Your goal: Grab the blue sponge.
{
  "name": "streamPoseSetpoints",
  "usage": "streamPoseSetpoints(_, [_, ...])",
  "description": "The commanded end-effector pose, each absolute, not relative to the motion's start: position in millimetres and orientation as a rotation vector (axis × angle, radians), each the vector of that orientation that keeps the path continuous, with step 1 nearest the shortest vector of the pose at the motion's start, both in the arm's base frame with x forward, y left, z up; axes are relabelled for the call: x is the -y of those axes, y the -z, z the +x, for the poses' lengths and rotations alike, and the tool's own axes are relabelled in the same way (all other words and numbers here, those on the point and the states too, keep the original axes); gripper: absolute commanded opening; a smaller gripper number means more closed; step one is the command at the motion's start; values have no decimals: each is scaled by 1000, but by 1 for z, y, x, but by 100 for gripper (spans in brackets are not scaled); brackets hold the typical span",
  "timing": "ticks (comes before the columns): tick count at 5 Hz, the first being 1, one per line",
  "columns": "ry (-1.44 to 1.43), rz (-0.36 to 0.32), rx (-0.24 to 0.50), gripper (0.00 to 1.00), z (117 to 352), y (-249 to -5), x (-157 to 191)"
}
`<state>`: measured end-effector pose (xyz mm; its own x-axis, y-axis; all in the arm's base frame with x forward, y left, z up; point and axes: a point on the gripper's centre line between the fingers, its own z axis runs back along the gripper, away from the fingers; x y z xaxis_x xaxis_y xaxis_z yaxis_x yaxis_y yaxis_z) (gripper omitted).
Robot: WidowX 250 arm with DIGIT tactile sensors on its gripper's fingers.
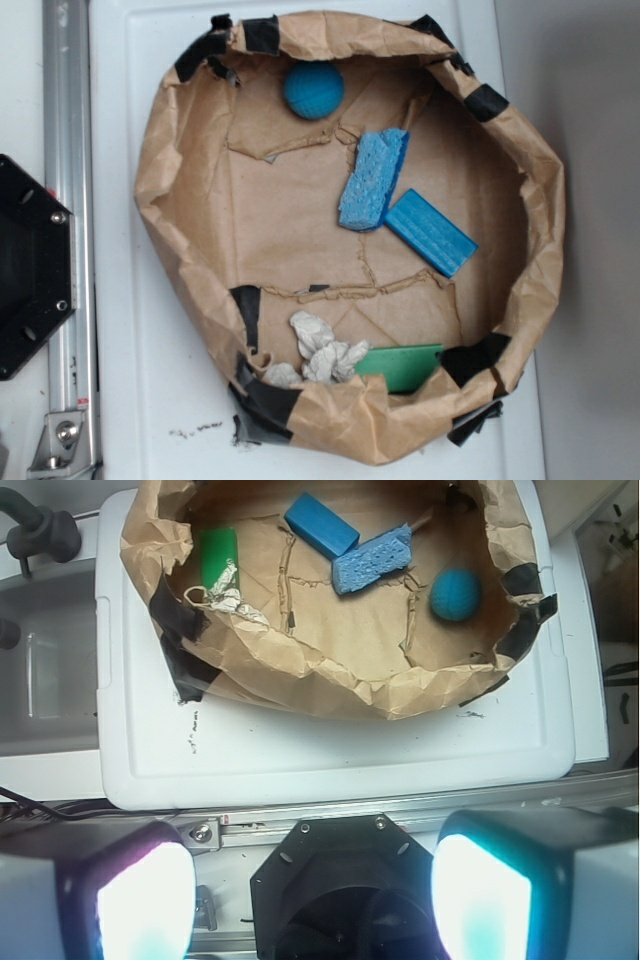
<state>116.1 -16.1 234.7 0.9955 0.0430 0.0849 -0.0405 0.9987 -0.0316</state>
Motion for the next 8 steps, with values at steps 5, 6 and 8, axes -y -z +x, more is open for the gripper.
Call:
streamPoseSetpoints(5, [-1092,-349,143,100,250,-157,-32])
streamPoseSetpoints(6, [-1335,-207,175,100,257,-136,-42])
streamPoseSetpoints(8, [-1463,-154,147,100,271,-91,-66])
